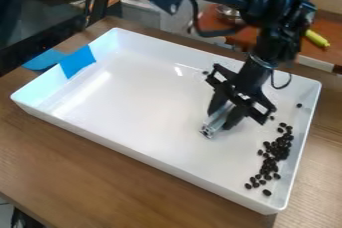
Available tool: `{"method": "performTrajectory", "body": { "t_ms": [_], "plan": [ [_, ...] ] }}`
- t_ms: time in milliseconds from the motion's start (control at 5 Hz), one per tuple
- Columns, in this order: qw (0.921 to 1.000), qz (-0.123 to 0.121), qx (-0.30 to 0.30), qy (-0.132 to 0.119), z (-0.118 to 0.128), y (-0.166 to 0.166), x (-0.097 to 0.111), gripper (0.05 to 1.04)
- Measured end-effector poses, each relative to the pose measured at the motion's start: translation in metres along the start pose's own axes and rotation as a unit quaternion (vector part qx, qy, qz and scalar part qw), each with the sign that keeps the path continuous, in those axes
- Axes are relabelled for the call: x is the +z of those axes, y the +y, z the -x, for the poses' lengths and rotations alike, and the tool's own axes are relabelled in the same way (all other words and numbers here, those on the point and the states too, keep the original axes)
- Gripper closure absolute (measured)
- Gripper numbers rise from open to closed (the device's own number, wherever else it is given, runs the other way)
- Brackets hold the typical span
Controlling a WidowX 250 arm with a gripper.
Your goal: Sweep into pile
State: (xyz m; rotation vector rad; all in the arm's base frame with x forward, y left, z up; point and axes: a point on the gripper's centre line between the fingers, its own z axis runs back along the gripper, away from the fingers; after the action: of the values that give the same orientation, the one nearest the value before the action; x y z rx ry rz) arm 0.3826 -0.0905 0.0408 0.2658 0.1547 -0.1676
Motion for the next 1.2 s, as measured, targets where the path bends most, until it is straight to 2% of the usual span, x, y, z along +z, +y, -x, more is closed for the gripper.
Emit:
{"method": "performTrajectory", "body": {
  "t_ms": [400,800,1000,1200],
  "plan": [
    [0.9994,0.001,-0.035,0.000,-0.005,-0.044,0.010,0.697],
    [0.9996,0.006,-0.028,-0.006,-0.005,-0.038,0.011,0.697],
    [0.9996,0.027,0.008,-0.004,-0.004,0.007,0.009,0.697],
    [0.9952,0.057,0.074,-0.028,-0.003,0.070,0.025,0.697]
  ]
}}
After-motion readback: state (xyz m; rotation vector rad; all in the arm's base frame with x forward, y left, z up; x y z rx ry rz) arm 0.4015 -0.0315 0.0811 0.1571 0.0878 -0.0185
